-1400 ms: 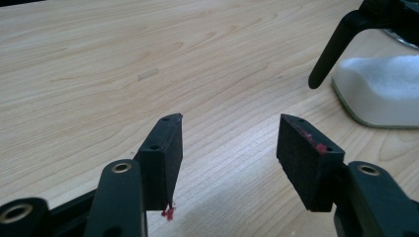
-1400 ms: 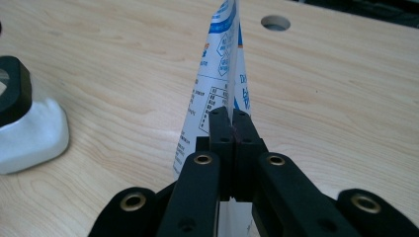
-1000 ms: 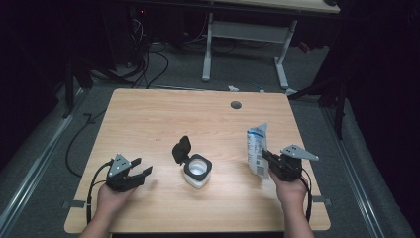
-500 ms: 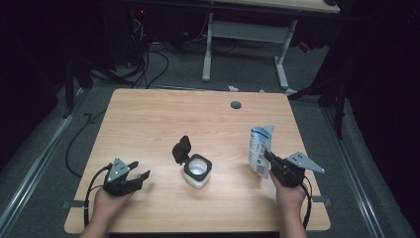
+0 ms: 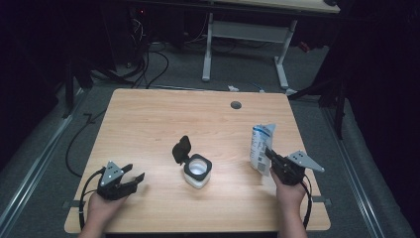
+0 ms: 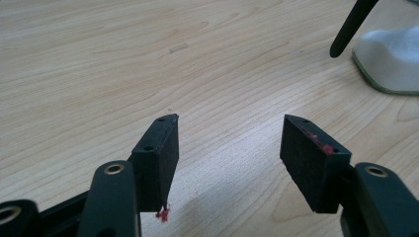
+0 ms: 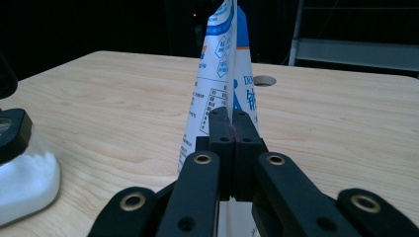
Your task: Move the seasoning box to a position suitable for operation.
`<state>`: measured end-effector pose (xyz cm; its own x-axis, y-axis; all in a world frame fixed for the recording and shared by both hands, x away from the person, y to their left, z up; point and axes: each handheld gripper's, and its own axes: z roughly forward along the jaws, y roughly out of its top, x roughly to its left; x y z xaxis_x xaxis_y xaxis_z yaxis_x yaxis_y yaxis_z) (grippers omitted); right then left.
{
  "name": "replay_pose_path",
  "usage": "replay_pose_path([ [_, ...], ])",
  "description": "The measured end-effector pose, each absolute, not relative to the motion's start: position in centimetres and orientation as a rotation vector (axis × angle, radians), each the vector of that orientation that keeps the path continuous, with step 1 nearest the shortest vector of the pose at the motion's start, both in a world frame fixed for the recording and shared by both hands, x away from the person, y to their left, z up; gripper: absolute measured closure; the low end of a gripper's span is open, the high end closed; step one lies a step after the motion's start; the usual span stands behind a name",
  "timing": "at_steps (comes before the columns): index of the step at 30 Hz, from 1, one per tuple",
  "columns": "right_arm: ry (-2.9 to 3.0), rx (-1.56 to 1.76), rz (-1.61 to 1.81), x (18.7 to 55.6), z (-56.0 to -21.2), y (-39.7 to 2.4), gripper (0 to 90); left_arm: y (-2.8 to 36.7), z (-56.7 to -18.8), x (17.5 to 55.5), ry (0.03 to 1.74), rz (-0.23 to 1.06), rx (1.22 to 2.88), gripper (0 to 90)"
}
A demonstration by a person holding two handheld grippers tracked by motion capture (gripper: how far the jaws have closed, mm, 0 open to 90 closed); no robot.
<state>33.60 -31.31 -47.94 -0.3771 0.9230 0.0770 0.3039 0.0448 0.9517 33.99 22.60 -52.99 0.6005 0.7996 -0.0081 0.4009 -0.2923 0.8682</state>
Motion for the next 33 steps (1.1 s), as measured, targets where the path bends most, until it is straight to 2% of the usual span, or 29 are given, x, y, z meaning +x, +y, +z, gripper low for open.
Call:
replay_pose_path([
  [14,1.734,1.238,1.328,34.3,-48.8,-31.8,89.3,22.3,-53.0,33.9,0.954,0.548,1.909,40.3],
  [28,1.733,1.257,1.306,33.4,-49.2,-32.3,84.6,22.3,-52.8,34.2,0.947,0.546,1.904,40.1],
  [33,1.740,1.254,1.299,33.1,-49.2,-32.3,80.4,22.1,-52.7,34.4,0.943,0.545,1.900,40.1],
])
